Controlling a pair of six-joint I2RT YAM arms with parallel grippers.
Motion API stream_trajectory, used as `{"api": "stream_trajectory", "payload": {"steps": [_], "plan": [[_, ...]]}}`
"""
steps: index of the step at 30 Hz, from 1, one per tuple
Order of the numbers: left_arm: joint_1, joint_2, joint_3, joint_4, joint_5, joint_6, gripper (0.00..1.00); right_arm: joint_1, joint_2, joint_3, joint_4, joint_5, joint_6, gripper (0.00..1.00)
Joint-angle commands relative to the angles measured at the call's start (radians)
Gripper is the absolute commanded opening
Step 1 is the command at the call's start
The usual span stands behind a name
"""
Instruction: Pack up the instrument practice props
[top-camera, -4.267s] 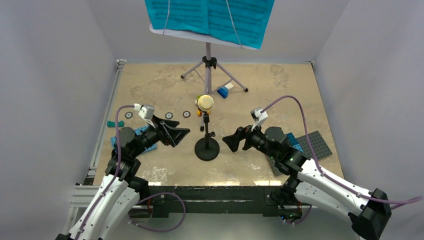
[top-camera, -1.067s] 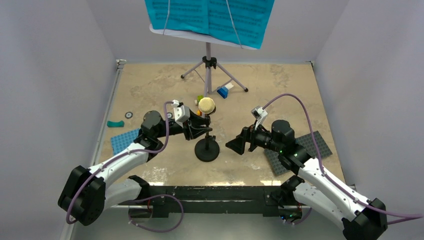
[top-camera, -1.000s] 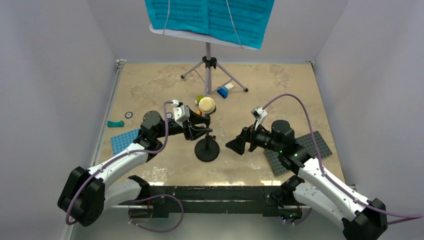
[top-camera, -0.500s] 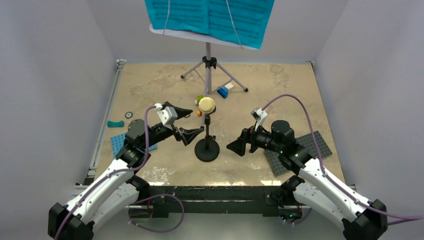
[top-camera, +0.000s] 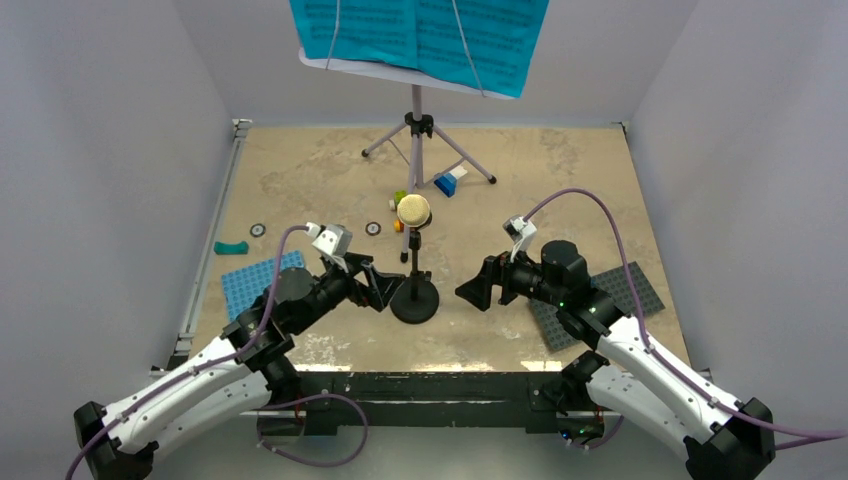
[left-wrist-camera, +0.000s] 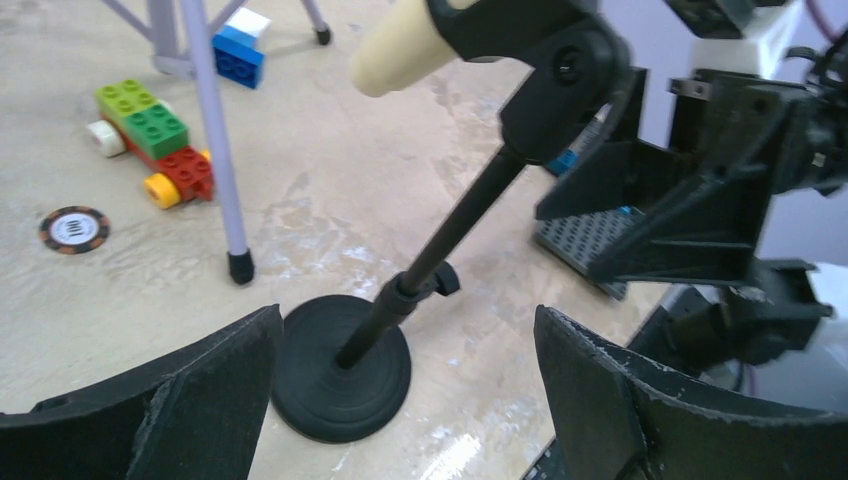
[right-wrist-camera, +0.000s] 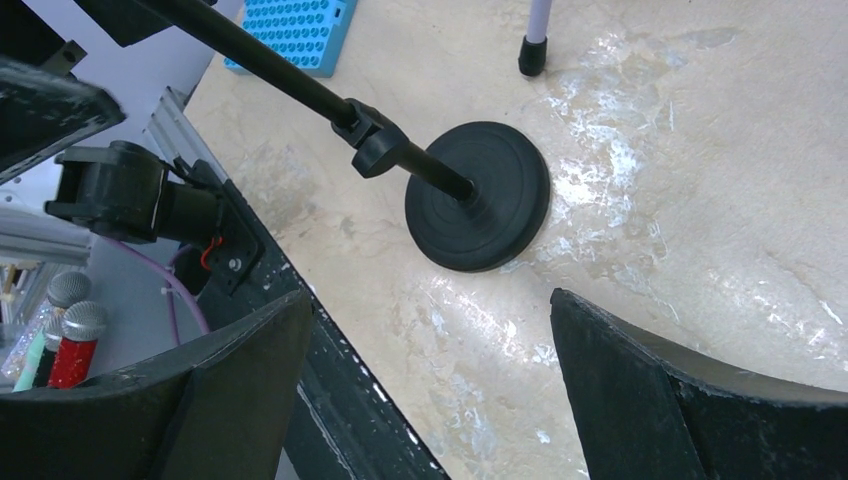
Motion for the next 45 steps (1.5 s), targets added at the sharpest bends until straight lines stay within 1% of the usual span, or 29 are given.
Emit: {"api": "stream_trajectory", "payload": {"steps": [1, 2, 5, 7, 12, 19, 25, 28, 33, 38, 42, 45], "plan": [[-0.108, 0.056, -0.026, 0.156, -0.365, 0.002, 0.97, -0.002, 0.006, 0.05, -0.022, 0.044, -0.016, 0.93], [-0.134, 0.085, -0.025, 0.207, -0.425, 0.022, 0.97, -0.002, 0.008, 0.05, -0.024, 0.048, -0.016, 0.93], [-0.191, 0.16, -0.009, 0.292, -0.533, 0.076, 0.95, -0.002, 0.008, 0.053, -0.029, 0.055, -0.014, 0.93], [-0.194, 0.201, -0.003, 0.355, -0.537, 0.101, 0.94, -0.003, 0.008, 0.054, -0.033, 0.063, -0.016, 0.93], [-0.196, 0.266, 0.016, 0.455, -0.508, 0.13, 0.9, -0.003, 0.007, 0.055, -0.038, 0.071, -0.016, 0.93], [-0.197, 0.29, 0.03, 0.498, -0.444, 0.152, 0.88, -0.002, 0.006, 0.051, -0.038, 0.066, -0.014, 0.93], [-0.199, 0.217, -0.013, 0.442, -0.38, 0.119, 0.98, -0.003, -0.004, 0.05, -0.037, 0.061, -0.013, 0.93], [-0.199, 0.202, -0.016, 0.44, -0.352, 0.12, 0.99, -0.003, 0.0, 0.053, -0.035, 0.058, -0.011, 0.93], [-0.204, 0.236, 0.005, 0.43, -0.288, 0.117, 0.99, -0.003, -0.006, 0.057, -0.042, 0.054, -0.008, 0.93], [-0.206, 0.297, 0.026, 0.451, -0.309, 0.113, 0.94, -0.002, -0.017, 0.063, -0.051, 0.058, -0.004, 0.93], [-0.209, 0.346, 0.032, 0.517, -0.372, 0.115, 0.87, -0.001, -0.02, 0.067, -0.058, 0.058, 0.0, 0.93], [-0.216, 0.374, 0.038, 0.569, -0.4, 0.151, 0.8, -0.001, -0.021, 0.069, -0.06, 0.058, 0.003, 0.93]]}}
